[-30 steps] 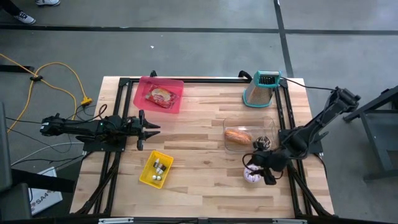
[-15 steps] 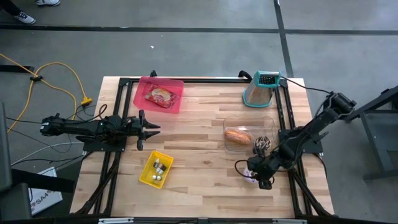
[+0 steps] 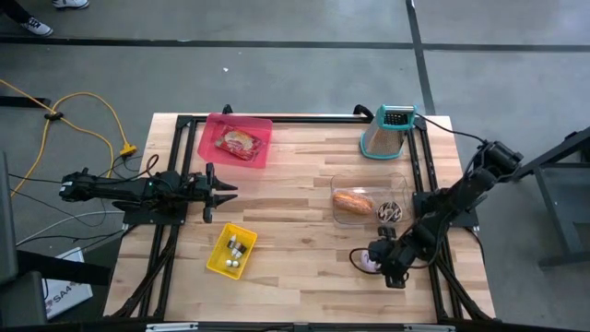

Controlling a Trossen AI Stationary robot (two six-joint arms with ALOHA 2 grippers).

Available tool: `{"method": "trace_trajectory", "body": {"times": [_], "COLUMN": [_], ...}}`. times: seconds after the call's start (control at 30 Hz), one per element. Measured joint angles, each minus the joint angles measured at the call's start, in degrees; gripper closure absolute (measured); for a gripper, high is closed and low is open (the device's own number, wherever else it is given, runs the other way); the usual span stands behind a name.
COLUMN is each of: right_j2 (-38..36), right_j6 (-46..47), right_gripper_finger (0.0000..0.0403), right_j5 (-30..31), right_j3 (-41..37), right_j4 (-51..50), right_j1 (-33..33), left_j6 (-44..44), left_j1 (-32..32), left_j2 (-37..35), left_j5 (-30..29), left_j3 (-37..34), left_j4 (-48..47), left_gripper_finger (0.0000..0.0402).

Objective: Pick & Place Food Item
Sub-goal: Put the violet donut into the transparent bin

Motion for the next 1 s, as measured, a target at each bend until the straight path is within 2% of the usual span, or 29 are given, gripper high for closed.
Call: {"method": "trace_trajectory", "body": {"times": [0.87, 1.0], "right_j2": [8.12, 8.14], "right_j6": [0.24, 0.24], "right_gripper_finger": [0.0225, 0.0238], "right_j5": [2.69, 2.59], "right_j3": [0.13, 0.11], "right_j4": [2.44, 2.80], "right_j1": [0.92, 0.92], "left_j6": [0.00, 0.02], "left_j1": [0.01, 0.00], "left_j2": [0.01, 0.00], "left_j5": [0.01, 0.00], "left_j3": [-0.02, -0.01], "left_j4": [0.00, 0.00], "left_gripper_finger": [0.0302, 0.0302]}}
